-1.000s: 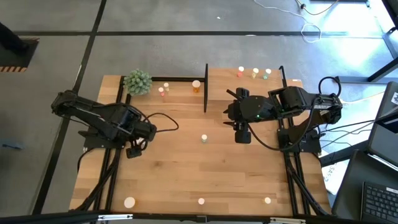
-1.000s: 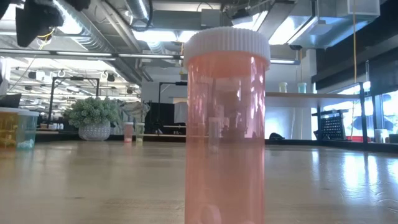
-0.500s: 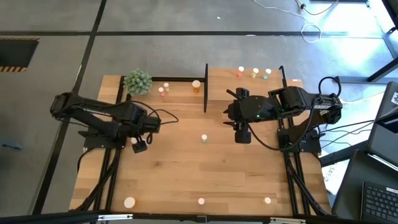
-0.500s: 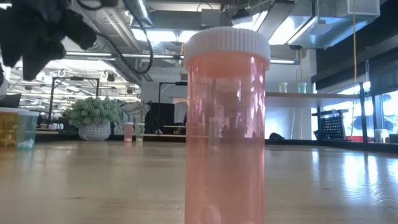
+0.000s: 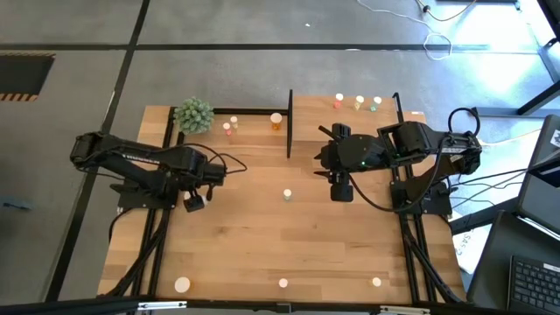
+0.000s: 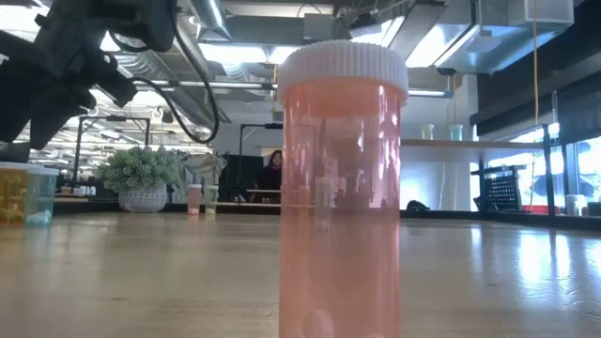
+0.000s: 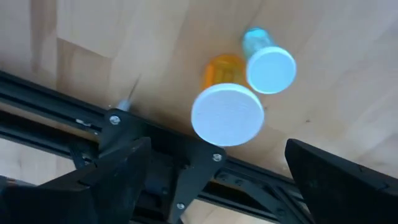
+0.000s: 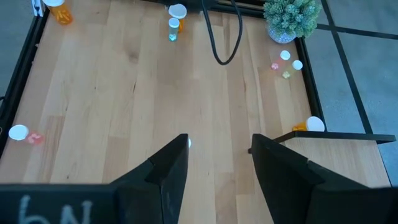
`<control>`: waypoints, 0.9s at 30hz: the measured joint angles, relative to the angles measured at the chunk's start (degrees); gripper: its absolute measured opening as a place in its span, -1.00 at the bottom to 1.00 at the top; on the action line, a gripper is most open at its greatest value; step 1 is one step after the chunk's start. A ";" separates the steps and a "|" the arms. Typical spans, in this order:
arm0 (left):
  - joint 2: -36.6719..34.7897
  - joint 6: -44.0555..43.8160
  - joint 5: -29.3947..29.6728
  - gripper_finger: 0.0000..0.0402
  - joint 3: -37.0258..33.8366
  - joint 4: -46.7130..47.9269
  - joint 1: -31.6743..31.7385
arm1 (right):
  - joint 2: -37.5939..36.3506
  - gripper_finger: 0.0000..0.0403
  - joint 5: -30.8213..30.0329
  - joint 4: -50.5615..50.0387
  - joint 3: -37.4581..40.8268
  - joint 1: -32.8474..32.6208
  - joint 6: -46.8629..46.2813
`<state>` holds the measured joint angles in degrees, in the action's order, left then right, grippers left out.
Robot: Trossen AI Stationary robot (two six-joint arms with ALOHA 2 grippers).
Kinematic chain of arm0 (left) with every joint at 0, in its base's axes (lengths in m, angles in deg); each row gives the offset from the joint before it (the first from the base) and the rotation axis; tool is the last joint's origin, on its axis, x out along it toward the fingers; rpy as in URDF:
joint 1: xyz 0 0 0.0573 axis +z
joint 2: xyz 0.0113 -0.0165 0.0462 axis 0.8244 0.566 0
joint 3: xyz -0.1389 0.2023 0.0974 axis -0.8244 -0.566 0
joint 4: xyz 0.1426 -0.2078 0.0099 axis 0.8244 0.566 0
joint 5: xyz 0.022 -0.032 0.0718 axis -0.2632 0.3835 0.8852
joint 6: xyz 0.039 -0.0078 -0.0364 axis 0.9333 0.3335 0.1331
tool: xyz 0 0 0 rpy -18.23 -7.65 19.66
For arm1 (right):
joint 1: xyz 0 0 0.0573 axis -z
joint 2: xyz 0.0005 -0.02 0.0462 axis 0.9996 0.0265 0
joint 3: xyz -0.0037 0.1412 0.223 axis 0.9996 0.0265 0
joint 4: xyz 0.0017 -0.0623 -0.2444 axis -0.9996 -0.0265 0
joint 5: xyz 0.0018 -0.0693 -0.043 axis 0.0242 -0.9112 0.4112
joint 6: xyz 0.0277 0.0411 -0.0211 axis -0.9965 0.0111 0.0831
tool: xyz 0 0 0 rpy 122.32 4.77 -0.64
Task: Pick and place medicine bottles onto shelf by color
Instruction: Put the middle orange pill bottle on the shelf
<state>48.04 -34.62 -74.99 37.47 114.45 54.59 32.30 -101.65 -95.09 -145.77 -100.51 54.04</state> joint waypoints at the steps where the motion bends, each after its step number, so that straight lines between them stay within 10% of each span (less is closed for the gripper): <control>1: 0.00 0.32 -0.03 0.82 -0.31 -0.07 0.02 | 0.00 -0.11 0.01 0.00 0.00 0.02 -0.04; 27: 0.04 4.42 -0.67 0.82 -8.16 -11.28 0.06 | 0.00 -0.11 0.01 0.00 0.00 0.02 0.01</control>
<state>48.08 -30.20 -75.66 29.32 103.17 54.65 32.30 -101.64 -95.09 -145.77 -100.50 54.05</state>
